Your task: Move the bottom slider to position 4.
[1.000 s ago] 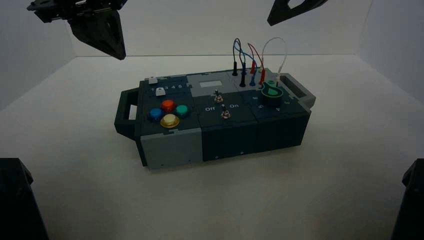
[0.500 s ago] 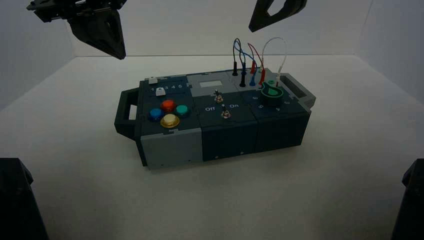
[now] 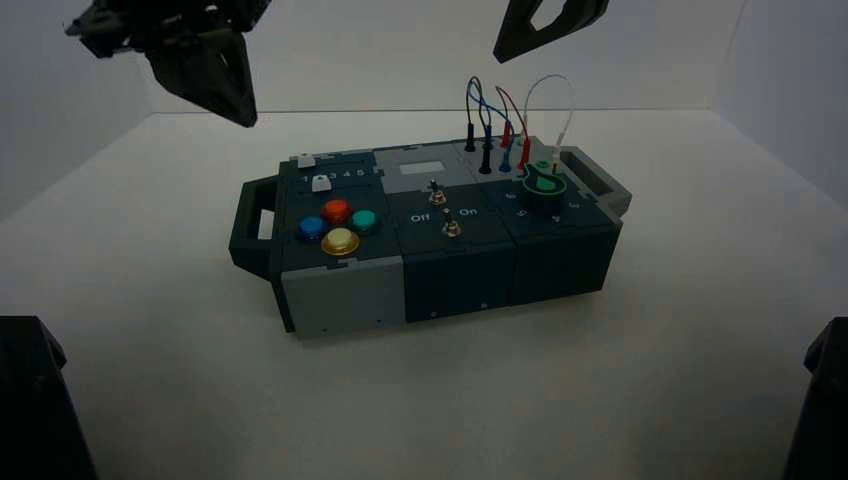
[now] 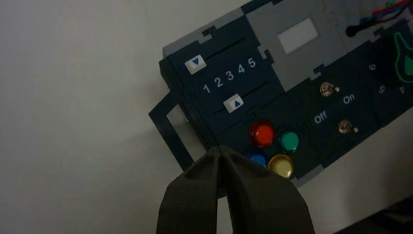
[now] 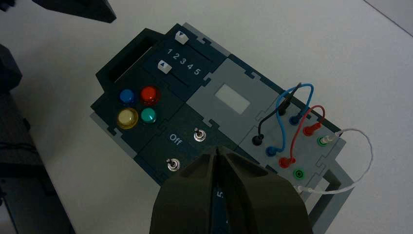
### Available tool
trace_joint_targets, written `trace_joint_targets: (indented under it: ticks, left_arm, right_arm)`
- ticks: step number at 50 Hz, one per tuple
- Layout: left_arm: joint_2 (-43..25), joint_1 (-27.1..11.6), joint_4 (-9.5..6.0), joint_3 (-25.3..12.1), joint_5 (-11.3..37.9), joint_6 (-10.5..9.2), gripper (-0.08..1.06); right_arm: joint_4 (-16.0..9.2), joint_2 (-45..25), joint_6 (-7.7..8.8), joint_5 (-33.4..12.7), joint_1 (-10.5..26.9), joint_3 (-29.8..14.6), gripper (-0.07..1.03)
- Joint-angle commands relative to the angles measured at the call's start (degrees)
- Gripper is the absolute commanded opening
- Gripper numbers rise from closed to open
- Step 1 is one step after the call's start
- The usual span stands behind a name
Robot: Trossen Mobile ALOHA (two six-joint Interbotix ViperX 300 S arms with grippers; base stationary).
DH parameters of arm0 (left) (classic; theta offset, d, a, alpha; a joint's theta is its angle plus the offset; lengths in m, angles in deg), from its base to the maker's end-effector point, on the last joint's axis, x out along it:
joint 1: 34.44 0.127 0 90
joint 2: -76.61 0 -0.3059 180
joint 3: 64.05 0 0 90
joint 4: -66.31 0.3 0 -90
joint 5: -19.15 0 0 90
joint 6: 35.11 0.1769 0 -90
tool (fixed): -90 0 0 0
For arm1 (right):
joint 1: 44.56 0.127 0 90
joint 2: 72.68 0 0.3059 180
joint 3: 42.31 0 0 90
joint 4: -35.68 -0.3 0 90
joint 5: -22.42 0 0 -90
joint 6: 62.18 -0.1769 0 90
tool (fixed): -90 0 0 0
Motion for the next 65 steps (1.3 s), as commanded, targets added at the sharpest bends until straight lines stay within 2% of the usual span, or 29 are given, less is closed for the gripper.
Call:
trace_joint_targets:
  ticks: [1, 9, 14, 25, 65]
  left_arm:
    - [-0.7, -0.09, -0.7, -0.44, -2.11, -1.49, -0.03]
    - [-3.52, -0.09, -0.88, -0.62, -4.39, -5.45, -0.03]
    - [-5.89, -0.09, -1.23, -0.79, -4.66, -6.33, -0.03]
    - [-10.2, -0.53, -3.52, -2.02, -5.71, -6.24, -0.03]
    - [-20.57, -2.55, -4.04, -6.15, -10.72, -6.33, -0.03]
  right_arm:
    - [-0.26, 0.44, 0.26, 0.44, 0.26, -1.76, -0.02]
    - [-0.26, 0.44, 0.26, 0.44, 0.35, -1.85, -0.02]
    - [-0.26, 0.35, 0.26, 0.44, 0.44, -1.67, -0.02]
    - [-0.26, -0.53, 0.44, 0.44, 1.49, -1.85, -0.02]
    - [-0.18, -1.14, 0.79, 1.14, 1.76, -2.2, -0.02]
